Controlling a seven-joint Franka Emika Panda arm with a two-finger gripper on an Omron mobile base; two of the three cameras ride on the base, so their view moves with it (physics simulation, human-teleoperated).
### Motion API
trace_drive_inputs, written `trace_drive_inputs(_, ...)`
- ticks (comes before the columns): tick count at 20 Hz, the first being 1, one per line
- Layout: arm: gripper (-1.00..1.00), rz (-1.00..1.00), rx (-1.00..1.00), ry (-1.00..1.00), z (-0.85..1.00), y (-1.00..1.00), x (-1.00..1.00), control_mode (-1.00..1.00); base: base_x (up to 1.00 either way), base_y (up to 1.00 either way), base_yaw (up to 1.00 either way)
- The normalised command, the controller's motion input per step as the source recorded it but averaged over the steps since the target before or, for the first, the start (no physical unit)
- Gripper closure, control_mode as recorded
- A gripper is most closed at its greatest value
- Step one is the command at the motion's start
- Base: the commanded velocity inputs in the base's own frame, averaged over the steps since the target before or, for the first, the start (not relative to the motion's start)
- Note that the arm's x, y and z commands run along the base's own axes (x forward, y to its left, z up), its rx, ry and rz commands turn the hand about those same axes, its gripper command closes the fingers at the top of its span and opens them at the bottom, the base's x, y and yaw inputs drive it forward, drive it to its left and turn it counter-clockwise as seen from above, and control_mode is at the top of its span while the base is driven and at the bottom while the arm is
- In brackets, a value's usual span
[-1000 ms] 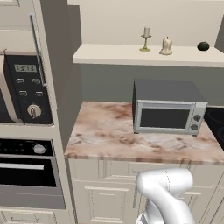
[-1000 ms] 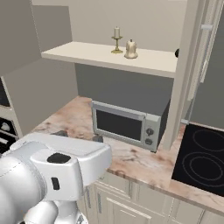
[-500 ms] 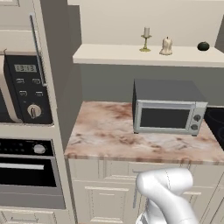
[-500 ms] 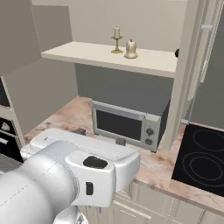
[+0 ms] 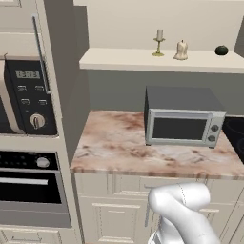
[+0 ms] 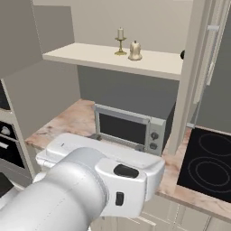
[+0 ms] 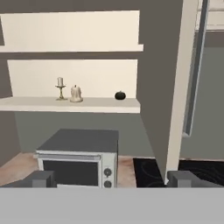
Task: Pick the candle and candle from the dining table and place them in the open cabinet. Close the cabinet after placing the objects.
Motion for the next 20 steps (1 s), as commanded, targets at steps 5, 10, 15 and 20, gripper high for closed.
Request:
trace_drive_inputs(5,-1.00,0.04,0.00,0.00,-0.36,0.00,0.00,-1.00,0.00,0.00,0.00)
trace_drive_inputs(10,-1.00,0.05,0.04,-0.04,-0.29,-0.04,0.00,-1.00,0.00,0.00,0.00)
trace_drive_inputs(15,-1.00,0.01,0.19,-0.10,0.02,-0.25,0.00,-1.00,0.00,0.00,0.00)
trace_drive_inputs(20,-1.00,0.08,0.26,-0.04,0.14,-0.41,0.01,-1.00,0.00,0.00,0.00)
